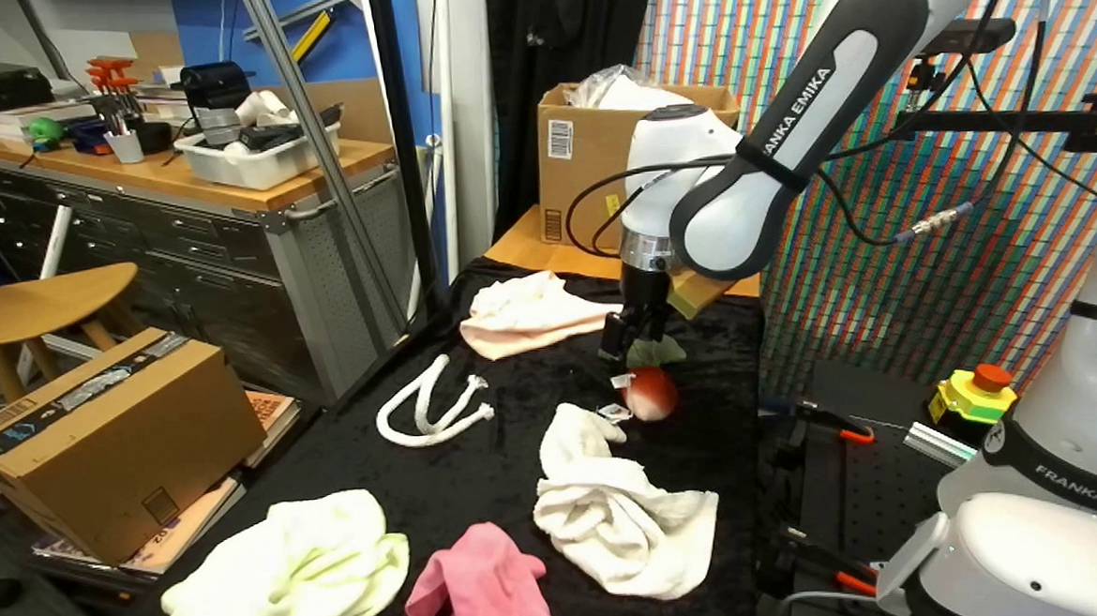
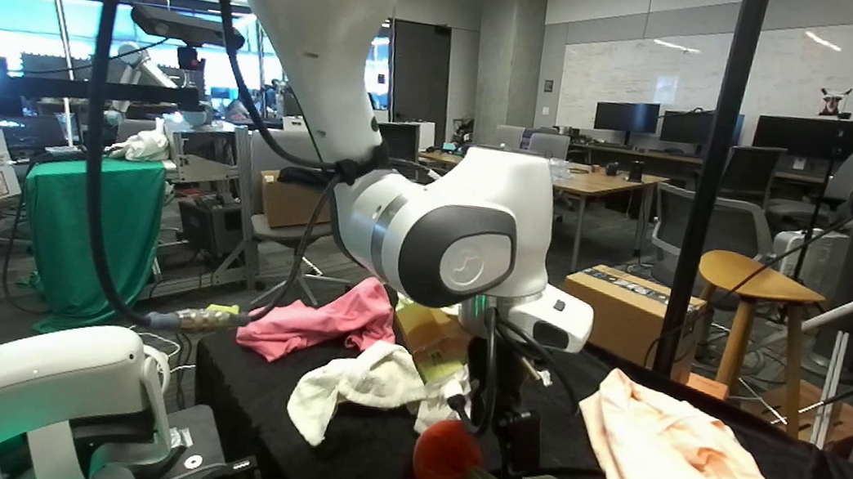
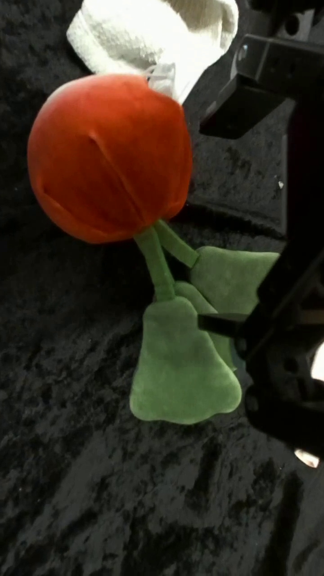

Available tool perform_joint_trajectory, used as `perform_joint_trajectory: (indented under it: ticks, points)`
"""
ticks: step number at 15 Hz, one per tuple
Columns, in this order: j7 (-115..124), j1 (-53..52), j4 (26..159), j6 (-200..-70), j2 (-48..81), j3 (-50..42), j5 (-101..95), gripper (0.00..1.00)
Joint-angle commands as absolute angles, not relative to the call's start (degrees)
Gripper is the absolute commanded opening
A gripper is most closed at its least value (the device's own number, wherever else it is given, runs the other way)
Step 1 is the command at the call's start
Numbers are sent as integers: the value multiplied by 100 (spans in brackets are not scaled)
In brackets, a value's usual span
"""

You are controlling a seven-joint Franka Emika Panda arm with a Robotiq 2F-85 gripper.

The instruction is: Pile the items on the black tablecloth together.

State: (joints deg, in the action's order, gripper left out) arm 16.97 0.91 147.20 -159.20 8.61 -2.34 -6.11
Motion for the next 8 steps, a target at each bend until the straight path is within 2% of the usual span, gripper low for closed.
perform_joint_trajectory:
  ticks: [1, 8]
  points:
    - [1944, -78, 14552, -16121, 1183, -440, -741, 100]
    - [1715, -125, 14504, -16106, 1350, -327, -266, 100]
